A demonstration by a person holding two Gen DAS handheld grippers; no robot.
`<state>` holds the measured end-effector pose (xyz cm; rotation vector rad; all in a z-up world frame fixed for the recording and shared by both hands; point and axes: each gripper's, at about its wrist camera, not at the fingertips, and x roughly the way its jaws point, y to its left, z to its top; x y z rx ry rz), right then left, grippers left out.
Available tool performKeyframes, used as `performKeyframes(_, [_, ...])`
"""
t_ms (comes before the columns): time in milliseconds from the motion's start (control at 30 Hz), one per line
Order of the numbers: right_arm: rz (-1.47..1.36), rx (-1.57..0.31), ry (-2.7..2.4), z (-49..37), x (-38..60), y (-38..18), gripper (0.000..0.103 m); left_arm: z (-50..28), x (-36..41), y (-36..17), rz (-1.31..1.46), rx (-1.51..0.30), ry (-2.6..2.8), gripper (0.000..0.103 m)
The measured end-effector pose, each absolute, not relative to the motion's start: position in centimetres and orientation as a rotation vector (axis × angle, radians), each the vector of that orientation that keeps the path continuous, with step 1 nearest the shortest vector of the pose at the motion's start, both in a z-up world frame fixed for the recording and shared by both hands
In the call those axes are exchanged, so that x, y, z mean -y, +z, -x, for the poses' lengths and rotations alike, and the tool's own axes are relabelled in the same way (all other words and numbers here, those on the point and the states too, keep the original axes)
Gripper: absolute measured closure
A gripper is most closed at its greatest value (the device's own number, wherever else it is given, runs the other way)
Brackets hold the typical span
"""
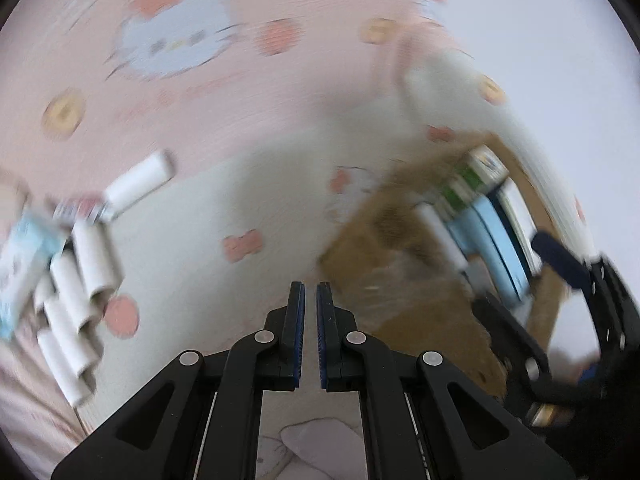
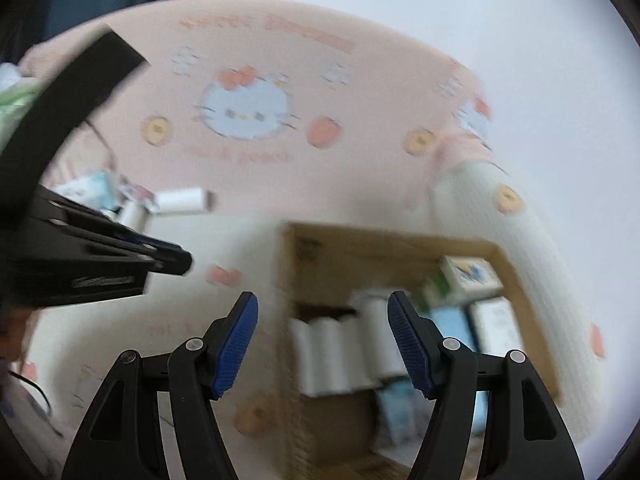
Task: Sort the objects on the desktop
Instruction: 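Withdraw the left tool from the box back toward the tubes, then close the left gripper on another white cardboard tube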
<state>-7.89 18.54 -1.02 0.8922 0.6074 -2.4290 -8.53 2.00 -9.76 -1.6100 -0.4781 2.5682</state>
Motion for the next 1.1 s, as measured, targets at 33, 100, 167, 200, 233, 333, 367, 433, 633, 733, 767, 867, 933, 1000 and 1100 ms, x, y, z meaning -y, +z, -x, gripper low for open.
performKeyframes(33, [-0.88,-0.592,-2.406,7.7,-17.9,-1.1,0.038,8.3,-0.5,-10.3,1.623,0.555,2.574,0.098])
performKeyframes(100, [-0.86,-0.571,-2.345,7.2,-16.2,-1.4,0.038,7.9,1.2,-10.8,1.64,0.623,2.596,0.098])
performKeyframes(167, [-0.825,-0.575,-2.289,6.9,-14.7,-2.0,0.037,7.5,2.9,-11.4,1.672,0.665,2.639,0.098])
performKeyframes(200, [-0.794,-0.577,-2.249,6.7,-13.7,-2.6,0.037,7.3,3.6,-11.7,1.685,0.686,2.661,0.098])
performKeyframes(233, [-0.778,-0.579,-2.223,6.8,-13.0,-3.1,0.037,7.1,4.6,-12.1,1.695,0.718,2.68,0.098])
performKeyframes(333, [-0.786,-0.611,-2.153,7.1,-10.5,-5.4,0.037,6.7,6.3,-13.0,1.71,0.776,2.695,0.098])
performKeyframes(367, [-0.778,-0.613,-2.137,7.2,-9.7,-6.1,0.037,6.6,6.7,-13.2,1.711,0.788,2.701,0.098])
performKeyframes(433, [-0.789,-0.59,-2.098,7.6,-8.8,-7.1,0.037,6.4,7.6,-14.1,1.727,0.788,2.721,0.098])
performKeyframes(633, [-0.795,-0.381,-2.01,9.2,-7.2,-10.3,0.037,6.3,8.9,-17.5,1.767,0.795,2.693,0.082])
performKeyframes(733, [-0.826,-0.376,-2.027,9.9,-5.9,-12.6,0.037,6.3,10.0,-17.9,1.647,0.852,2.718,0.064])
performKeyframes(767, [-0.852,-0.381,-2.032,10.2,-5.3,-13.4,0.037,6.2,10.3,-17.9,1.617,0.843,2.74,0.061])
performKeyframes(867, [-0.838,-0.427,-2.046,10.8,-3.5,-14.6,0.037,6.0,11.0,-18.0,1.503,0.78,2.835,0.053])
performKeyframes(933, [-0.827,-0.431,-2.037,11.5,-2.5,-14.9,0.037,5.9,11.2,-18.1,1.454,0.741,2.849,0.051])
performKeyframes(1000, [-0.829,-0.417,-2.043,12.3,-1.7,-15.2,0.037,6.0,11.6,-18.3,1.405,0.707,2.847,0.05])
performKeyframes(1100, [-0.853,-0.402,-2.04,13.5,-0.7,-15.6,0.037,6.3,12.8,-18.8,1.35,0.765,2.816,0.05])
